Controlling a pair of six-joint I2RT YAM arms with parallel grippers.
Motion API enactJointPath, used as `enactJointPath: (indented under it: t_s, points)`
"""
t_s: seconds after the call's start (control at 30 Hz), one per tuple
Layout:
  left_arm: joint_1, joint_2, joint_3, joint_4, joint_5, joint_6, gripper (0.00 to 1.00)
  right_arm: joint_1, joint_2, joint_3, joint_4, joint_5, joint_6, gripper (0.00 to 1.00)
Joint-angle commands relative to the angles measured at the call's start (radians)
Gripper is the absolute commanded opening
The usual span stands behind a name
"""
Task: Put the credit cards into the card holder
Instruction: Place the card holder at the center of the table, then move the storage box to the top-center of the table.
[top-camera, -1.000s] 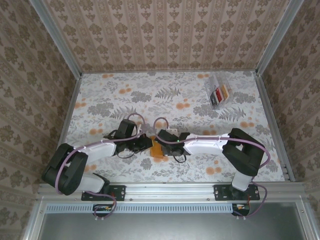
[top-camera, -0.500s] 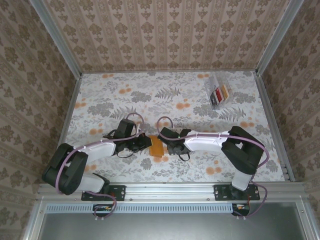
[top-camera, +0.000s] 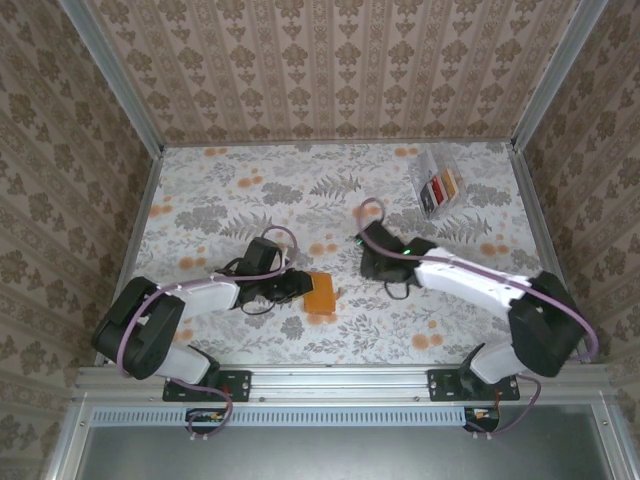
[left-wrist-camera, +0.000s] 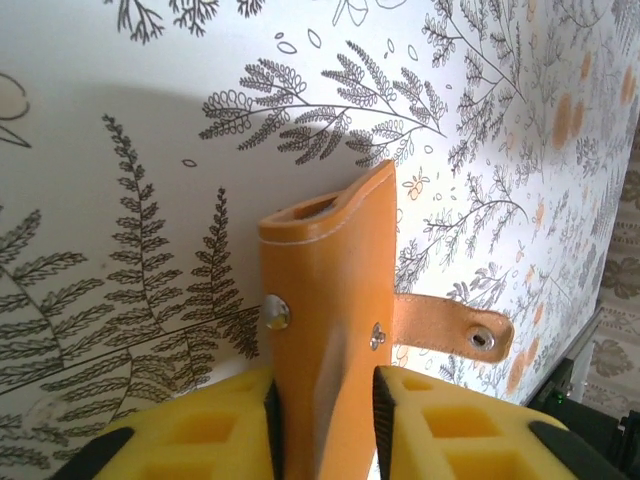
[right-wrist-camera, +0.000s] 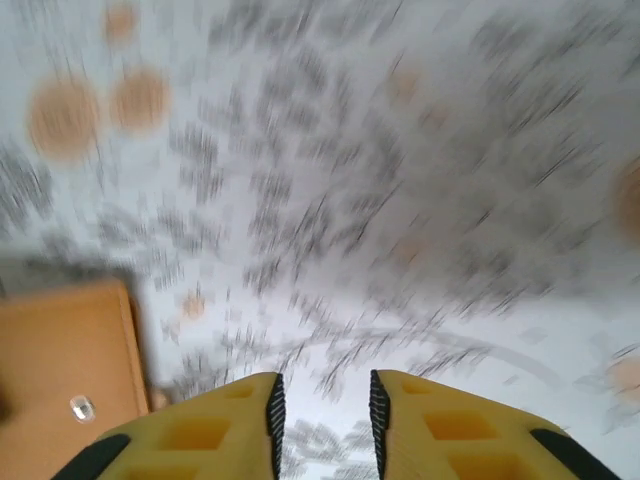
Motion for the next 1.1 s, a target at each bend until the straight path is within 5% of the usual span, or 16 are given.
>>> enactJointPath:
  t_s: [0.0,0.23,0.4,0.47,0.73,1.07]
  points:
    - [-0.014,0.007,0.059,-0.043,-0.055,-0.015,0.42,-0.172,-0.100,-0.006,0.010,-0.116,-0.127,0.39]
    - [0.007,-0.039,0.164,-0.272,-0.198,0.062,0.67,-0.631,-0.065,0.158,0.050,-0.371,-0.255,0.61]
    - [0.047,-0.038,0.245,-0.351,-0.196,0.121,0.72,-0.786,0.118,0.352,0.026,-0.431,-0.279,0.71]
    - [0.056,-0.040,0.267,-0.365,-0.195,0.138,0.73,-0.812,0.174,0.408,0.034,-0.362,-0.293,0.74]
    - [0.082,-0.021,0.325,-0.371,-0.175,0.153,0.74,-0.892,0.469,0.682,-0.034,-0.410,-0.334,0.60]
    - [0.088,0.027,0.373,-0.379,-0.152,0.161,0.74,-0.907,0.645,0.814,-0.080,-0.468,-0.379,0.39]
